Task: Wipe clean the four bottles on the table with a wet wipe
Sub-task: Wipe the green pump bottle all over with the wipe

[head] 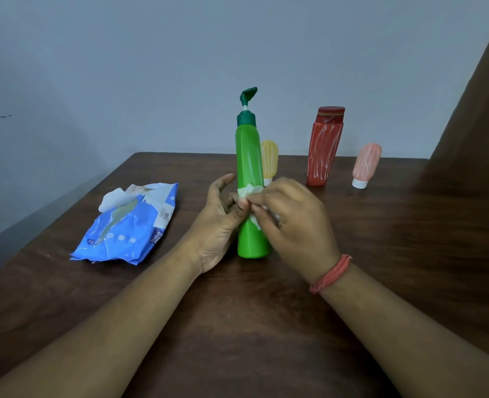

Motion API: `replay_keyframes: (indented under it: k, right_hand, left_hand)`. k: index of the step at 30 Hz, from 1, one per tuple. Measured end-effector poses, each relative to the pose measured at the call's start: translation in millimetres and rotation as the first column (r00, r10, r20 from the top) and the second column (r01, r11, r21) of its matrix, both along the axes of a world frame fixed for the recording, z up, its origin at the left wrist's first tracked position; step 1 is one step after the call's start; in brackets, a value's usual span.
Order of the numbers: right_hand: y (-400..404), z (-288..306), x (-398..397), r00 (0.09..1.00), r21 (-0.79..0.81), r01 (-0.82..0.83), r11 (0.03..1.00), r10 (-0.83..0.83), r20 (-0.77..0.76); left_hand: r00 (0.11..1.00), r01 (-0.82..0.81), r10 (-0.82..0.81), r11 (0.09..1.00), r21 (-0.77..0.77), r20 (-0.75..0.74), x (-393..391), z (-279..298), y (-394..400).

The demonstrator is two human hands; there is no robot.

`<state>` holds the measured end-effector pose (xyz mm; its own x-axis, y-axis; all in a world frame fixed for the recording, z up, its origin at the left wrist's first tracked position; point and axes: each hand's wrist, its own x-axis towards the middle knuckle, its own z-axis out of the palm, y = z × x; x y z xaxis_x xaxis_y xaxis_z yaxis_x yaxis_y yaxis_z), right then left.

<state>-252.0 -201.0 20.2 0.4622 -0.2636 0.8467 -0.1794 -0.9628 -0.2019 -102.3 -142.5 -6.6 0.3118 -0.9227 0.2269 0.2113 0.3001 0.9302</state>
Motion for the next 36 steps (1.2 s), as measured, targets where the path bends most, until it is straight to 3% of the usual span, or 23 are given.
replay_keyframes:
  k: [5, 8, 10, 15, 18, 22, 25, 29, 33, 36]
  right_hand:
    - [-4, -4, -3, 0.999, 0.111, -0.006, 0.994, 0.001, 0.050]
    - [-4, -7, -4, 0.998, 0.085, -0.058, 0.995, 0.057, 0.009]
    - [-8, -8, -5, 1.000, 0.089, 0.001, 0.996, -0.002, 0.008]
    - [-14, -10, -8, 0.995, 0.129, -0.088, 0.988, 0.093, -0.034]
    - [-19, -9, -10, 0.999, 0.192, -0.044, 0.980, 0.047, -0.013]
    - [-16, -9, -9, 0.995, 0.102, -0.086, 0.991, 0.091, -0.043]
    - [-19, -6, -9, 0.999, 0.169, -0.040, 0.985, 0.043, -0.012]
    - [-16, -6, -6, 0.994, 0.087, -0.104, 0.991, 0.107, -0.033]
    - [-19, -4, -7, 1.000, 0.147, -0.012, 0.989, 0.009, 0.022]
    - [-17, 0, -8, 0.999, 0.028, -0.049, 0.998, 0.049, -0.005]
  left_hand:
    - [1.000, 0.006, -0.007, 0.999, 0.035, 0.017, 1, -3, 0]
    - [0.999, 0.033, -0.031, 0.998, 0.045, -0.034, 5, -4, 1]
    - [0.998, 0.029, -0.027, 0.999, 0.043, -0.057, 8, -4, 1]
    - [0.998, 0.052, -0.051, 0.997, 0.053, -0.023, 15, -5, 1]
    - [0.999, 0.038, -0.038, 0.997, 0.061, -0.014, 16, -7, 1]
    - [0.998, 0.064, -0.064, 0.996, 0.064, -0.003, 18, -6, 1]
    - [0.998, 0.060, -0.059, 0.996, 0.064, -0.016, 19, -7, 2]
    - [0.998, 0.067, -0.067, 0.996, 0.063, 0.003, 19, -8, 1]
    - [0.998, 0.068, -0.069, 0.996, 0.051, 0.010, 18, -8, 1]
    - [0.995, 0.092, -0.094, 0.994, 0.054, 0.036, 19, -9, 1]
